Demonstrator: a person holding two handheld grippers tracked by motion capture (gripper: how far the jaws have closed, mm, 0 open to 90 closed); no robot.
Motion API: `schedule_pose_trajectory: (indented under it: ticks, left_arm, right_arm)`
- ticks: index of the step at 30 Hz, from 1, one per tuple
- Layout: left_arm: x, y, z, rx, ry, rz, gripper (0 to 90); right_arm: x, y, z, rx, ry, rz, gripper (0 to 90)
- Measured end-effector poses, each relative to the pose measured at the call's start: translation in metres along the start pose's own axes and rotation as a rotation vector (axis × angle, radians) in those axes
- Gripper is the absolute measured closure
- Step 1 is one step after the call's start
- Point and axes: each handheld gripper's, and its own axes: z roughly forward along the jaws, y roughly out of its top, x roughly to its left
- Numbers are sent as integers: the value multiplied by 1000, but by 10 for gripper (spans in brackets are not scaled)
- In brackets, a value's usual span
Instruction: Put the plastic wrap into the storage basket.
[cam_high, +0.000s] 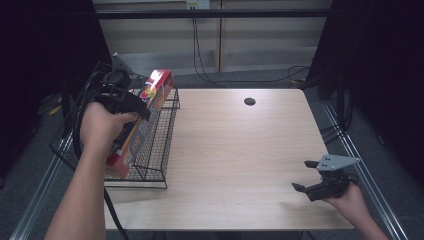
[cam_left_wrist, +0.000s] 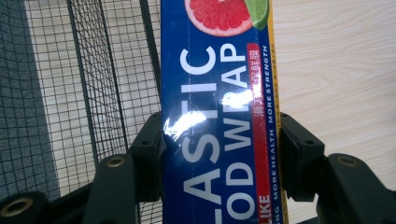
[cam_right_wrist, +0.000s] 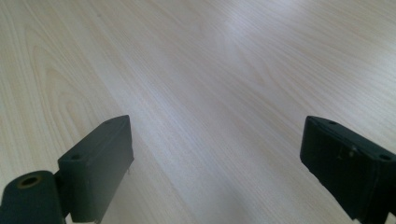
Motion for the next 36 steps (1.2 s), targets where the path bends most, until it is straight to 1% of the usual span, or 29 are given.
schedule_pose_trajectory:
  ticks: [3, 5, 7, 9, 11, 13, 14, 16, 18, 20, 22, 23, 25, 26, 27, 28, 29, 31, 32, 33, 34, 36]
  left_arm:
    - [3, -1, -1, -2, 3, -14, 443]
    - [5, -1, -2, -1, 12, -16, 443]
    - [7, -2, -4, 3, 11, -21, 443]
    - [9, -2, -5, -5, 21, -24, 443]
    - [12, -3, -5, -8, 19, -38, 443]
    - [13, -3, -6, -9, 24, -35, 442]
    - [15, -4, -6, -10, 29, -42, 442]
    - [17, -5, -6, -14, 30, -41, 443]
    - [19, -6, -6, -14, 29, -54, 442]
    - [20, -6, -6, -11, 32, -52, 442]
    - [25, -7, -7, -18, 36, -70, 443]
    - [27, -7, -8, -16, 33, -69, 442]
    - [27, -8, -8, -21, 37, -69, 443]
    - [28, -9, -8, -22, 41, -76, 443]
    - [29, -9, -9, -23, 36, -87, 442]
    - [31, -9, -9, -22, 44, -77, 443]
    - [31, -9, -9, -18, 45, -84, 442]
    - [32, -9, -10, -14, 47, -84, 443]
    - [32, -10, -10, -18, 44, -94, 442]
    - [33, -10, -11, -18, 48, -89, 443]
    - [34, -11, -11, -19, 45, -96, 443]
    - [37, -11, -12, -17, 46, -94, 442]
  right_arm:
    - [0, 0, 0, -1, 0, 2, 93]
    - [0, 0, 0, -1, 0, 0, 93]
    - [0, 0, 0, -1, 1, -1, 93]
    - [0, 0, 0, 0, 1, -2, 93]
    - [0, 0, 1, 0, -2, -1, 93]
    - [0, 0, 1, 0, -1, 1, 93]
    - [0, 1, 1, 0, -1, -2, 93]
    - [0, 1, 1, 1, 0, -2, 93]
    - [0, 1, 2, 2, 3, -3, 94]
    - [0, 1, 2, 2, 2, -3, 93]
    - [0, 1, 2, 3, 2, -4, 94]
    - [0, 1, 2, 2, 2, -3, 93]
    - [0, 1, 2, 2, 1, -2, 93]
    - [0, 1, 2, 2, 1, -2, 93]
    - [0, 0, 2, 2, 0, -4, 93]
    - [0, 0, 2, 6, -2, -2, 93]
    - [0, 0, 3, 5, 0, -2, 93]
    - [0, 1, 3, 5, 1, -2, 93]
    - [0, 1, 3, 5, -2, -3, 93]
    - [0, 1, 2, 5, -1, -4, 94]
    - [0, 1, 2, 5, -1, -5, 93]
    - [0, 0, 2, 5, -1, -8, 93]
